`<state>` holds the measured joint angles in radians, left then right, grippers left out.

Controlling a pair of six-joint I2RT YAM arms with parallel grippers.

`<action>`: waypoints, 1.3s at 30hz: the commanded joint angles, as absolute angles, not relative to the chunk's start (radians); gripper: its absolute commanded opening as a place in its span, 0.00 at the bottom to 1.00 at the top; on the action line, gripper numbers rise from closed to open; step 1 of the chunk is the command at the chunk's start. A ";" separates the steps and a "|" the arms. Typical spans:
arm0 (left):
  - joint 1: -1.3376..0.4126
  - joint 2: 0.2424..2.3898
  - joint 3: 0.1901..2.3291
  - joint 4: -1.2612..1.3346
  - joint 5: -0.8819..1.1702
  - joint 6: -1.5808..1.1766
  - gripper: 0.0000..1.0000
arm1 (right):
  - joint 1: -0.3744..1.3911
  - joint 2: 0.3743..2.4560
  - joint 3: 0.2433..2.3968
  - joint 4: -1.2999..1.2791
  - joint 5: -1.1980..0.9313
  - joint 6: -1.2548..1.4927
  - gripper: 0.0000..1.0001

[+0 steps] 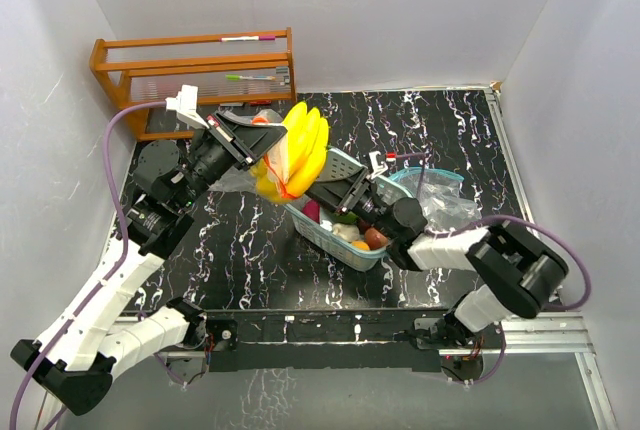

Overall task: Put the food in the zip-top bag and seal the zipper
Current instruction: Place the fake fruit in the zipper food storage bag.

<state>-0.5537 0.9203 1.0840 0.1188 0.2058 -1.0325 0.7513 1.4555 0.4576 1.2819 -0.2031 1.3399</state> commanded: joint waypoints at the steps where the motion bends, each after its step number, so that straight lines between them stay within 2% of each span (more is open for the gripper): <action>1: -0.558 0.895 1.092 0.183 0.225 -1.032 0.00 | 0.747 1.574 0.507 1.597 -0.292 1.466 0.54; 8: -0.558 0.888 1.089 0.180 0.224 -1.029 0.00 | 0.749 1.672 0.526 1.766 -0.302 1.532 0.53; 15: -0.558 0.892 1.098 0.186 0.229 -1.029 0.00 | 0.749 1.576 0.588 1.545 -0.334 1.423 0.52; 23: -0.558 0.906 1.079 0.225 0.244 -1.060 0.00 | 0.759 1.528 0.673 1.426 -0.338 1.367 0.52; 28: -0.558 0.900 1.071 0.235 0.242 -1.064 0.00 | 0.790 1.536 0.716 1.405 -0.333 1.351 0.38; 33: -0.558 0.890 1.068 0.225 0.243 -1.060 0.00 | 0.801 1.478 0.721 1.299 -0.302 1.278 0.11; 39: -0.558 0.854 1.052 0.154 0.222 -0.998 0.00 | 0.818 1.264 0.784 0.759 -0.135 0.978 0.08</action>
<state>-0.5537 0.9054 1.0645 0.1734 0.2184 -1.0470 0.8013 1.4197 0.6815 1.0676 -0.2787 1.2125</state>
